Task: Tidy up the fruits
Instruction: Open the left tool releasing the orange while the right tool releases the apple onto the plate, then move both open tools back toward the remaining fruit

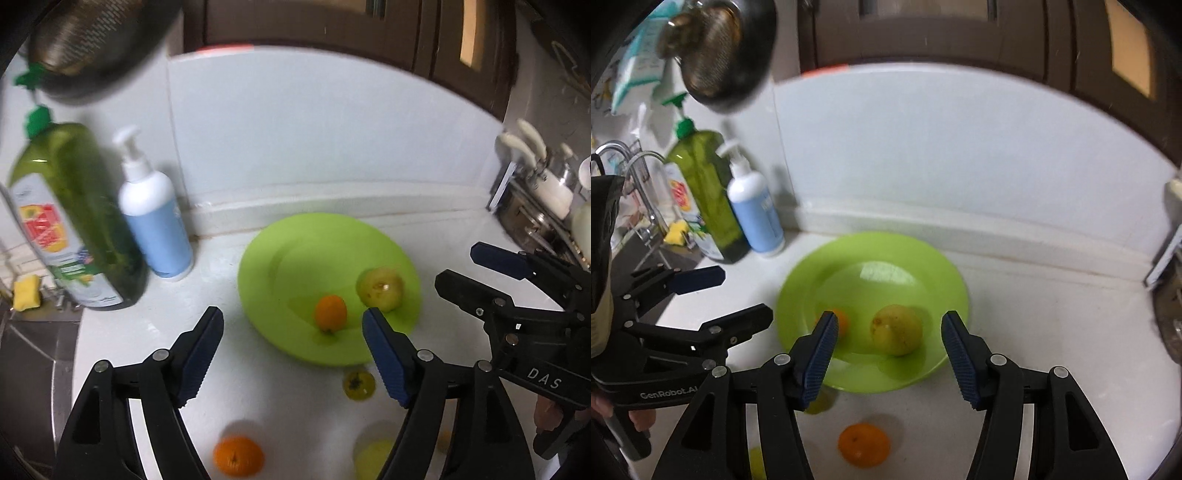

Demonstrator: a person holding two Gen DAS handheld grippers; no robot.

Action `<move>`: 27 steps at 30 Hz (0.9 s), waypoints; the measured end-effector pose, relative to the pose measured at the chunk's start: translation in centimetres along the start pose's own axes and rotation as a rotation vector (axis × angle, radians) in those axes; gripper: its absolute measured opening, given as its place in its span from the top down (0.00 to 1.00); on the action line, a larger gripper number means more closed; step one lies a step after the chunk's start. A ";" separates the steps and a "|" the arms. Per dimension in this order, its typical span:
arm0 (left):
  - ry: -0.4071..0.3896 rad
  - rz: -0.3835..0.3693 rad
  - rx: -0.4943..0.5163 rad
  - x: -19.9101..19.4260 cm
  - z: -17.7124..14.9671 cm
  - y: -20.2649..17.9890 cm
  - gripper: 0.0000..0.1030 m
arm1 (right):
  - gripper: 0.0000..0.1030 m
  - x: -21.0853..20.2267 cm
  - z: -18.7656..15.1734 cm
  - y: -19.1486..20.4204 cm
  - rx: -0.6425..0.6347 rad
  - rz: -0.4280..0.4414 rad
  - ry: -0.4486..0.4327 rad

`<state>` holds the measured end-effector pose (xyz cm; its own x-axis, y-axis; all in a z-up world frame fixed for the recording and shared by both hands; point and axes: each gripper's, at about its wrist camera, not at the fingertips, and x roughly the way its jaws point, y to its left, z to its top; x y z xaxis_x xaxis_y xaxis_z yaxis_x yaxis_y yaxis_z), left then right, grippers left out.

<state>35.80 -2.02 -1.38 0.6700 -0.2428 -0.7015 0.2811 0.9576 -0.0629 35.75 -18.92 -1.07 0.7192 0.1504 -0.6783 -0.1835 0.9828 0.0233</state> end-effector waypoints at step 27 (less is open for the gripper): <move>-0.101 0.098 0.086 -12.3 -9.7 -0.2 0.22 | 0.38 -11.2 -7.8 6.8 0.011 0.026 -0.120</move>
<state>20.85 2.29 0.40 0.7614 -0.1676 -0.6262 0.2660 0.9617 0.0661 21.25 -14.77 0.92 0.7898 0.1865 -0.5843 -0.1957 0.9795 0.0482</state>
